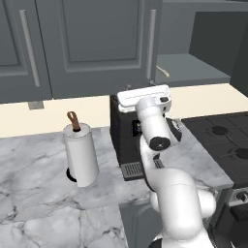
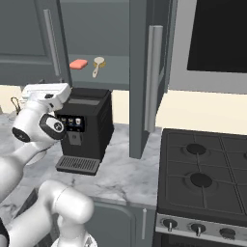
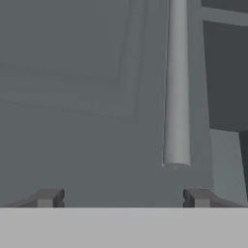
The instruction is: Pick up the bar soap and dish brush from the sink, and place them back in the cabinet, and close the cabinet doors.
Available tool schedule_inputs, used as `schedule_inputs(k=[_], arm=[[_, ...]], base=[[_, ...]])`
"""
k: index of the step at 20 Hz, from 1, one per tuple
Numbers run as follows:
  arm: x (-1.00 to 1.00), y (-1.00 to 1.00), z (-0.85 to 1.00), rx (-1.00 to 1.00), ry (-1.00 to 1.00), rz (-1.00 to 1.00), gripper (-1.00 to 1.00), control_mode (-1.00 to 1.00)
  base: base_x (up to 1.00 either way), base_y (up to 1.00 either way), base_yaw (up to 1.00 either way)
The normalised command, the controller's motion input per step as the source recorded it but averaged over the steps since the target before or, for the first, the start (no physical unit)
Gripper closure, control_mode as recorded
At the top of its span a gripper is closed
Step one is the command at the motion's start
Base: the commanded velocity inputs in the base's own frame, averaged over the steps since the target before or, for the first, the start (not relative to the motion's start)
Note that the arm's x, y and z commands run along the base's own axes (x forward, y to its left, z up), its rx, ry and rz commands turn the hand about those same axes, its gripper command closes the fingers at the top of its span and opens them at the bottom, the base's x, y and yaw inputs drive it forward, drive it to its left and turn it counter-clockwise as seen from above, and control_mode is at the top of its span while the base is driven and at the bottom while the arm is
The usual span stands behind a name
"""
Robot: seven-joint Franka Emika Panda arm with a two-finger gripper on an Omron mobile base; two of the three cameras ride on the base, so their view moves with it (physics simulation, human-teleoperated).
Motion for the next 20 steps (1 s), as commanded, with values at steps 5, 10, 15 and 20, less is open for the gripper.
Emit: schedule_inputs(k=[5,10,15,20], arm=[[-0.40,-0.24,0.00,0.00,0.00,0.01,-1.00,-1.00],[-0.30,-0.21,0.08,0.00,0.01,0.00,-1.00,-1.00],[-0.28,-0.16,0.32,0.00,0.08,0.00,-1.00,-1.00],[-0.24,-0.04,0.38,0.00,0.15,0.00,-1.00,-1.00]], base=[[0.00,0.00,0.00],[0.00,0.00,0.00],[0.00,0.00,0.00],[0.00,0.00,0.00]])
